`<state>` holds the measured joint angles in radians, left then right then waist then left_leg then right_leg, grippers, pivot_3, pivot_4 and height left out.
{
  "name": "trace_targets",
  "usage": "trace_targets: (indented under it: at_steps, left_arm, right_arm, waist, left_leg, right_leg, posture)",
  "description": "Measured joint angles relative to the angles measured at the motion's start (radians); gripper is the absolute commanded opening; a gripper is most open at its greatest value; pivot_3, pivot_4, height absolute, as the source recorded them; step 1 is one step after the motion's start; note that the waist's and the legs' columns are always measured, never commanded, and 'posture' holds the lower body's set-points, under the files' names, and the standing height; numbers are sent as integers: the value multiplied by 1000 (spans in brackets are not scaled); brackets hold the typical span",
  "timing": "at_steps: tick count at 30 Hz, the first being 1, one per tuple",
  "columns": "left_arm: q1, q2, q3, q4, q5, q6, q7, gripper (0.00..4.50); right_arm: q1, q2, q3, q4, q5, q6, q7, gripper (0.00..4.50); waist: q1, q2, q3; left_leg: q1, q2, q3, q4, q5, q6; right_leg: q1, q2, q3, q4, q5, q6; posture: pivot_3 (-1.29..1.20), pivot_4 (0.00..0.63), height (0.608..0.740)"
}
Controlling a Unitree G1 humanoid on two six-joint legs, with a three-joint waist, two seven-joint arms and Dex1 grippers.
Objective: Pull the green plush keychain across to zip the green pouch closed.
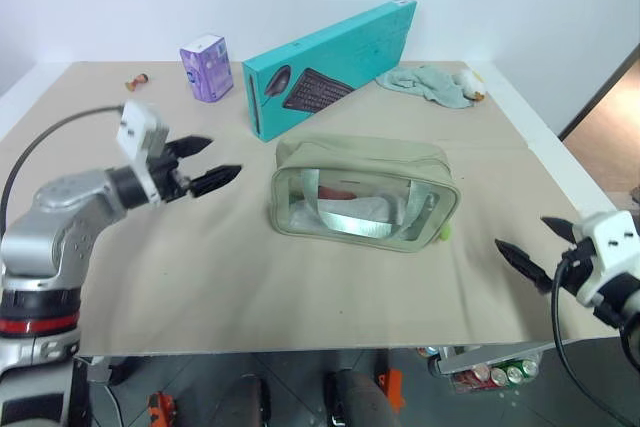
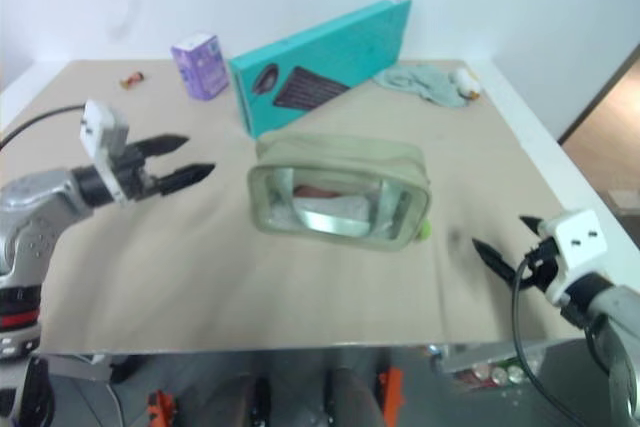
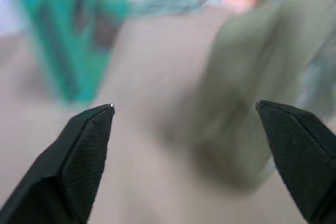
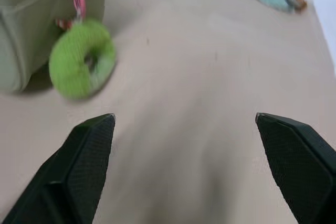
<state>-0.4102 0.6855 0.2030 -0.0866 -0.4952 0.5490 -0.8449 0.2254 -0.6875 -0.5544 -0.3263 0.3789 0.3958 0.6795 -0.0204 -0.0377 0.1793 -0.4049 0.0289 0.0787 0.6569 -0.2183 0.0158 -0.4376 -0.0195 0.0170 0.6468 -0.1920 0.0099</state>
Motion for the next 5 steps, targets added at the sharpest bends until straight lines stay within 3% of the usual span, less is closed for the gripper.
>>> trace_targets:
  at_steps: [5]
  left_arm:
    - [198, -76, -47, -35, 111, -120, 82, 4470]
  right_arm:
    - [45, 125, 71, -91, -10, -24, -60, 4500]
  waist:
    - [0, 0, 0]
  left_leg:
    - [-1, 0, 2, 1, 0, 0]
  right_leg:
    - [-1, -4, 0, 0, 1, 0]
  posture:
    - [0, 150, 740]
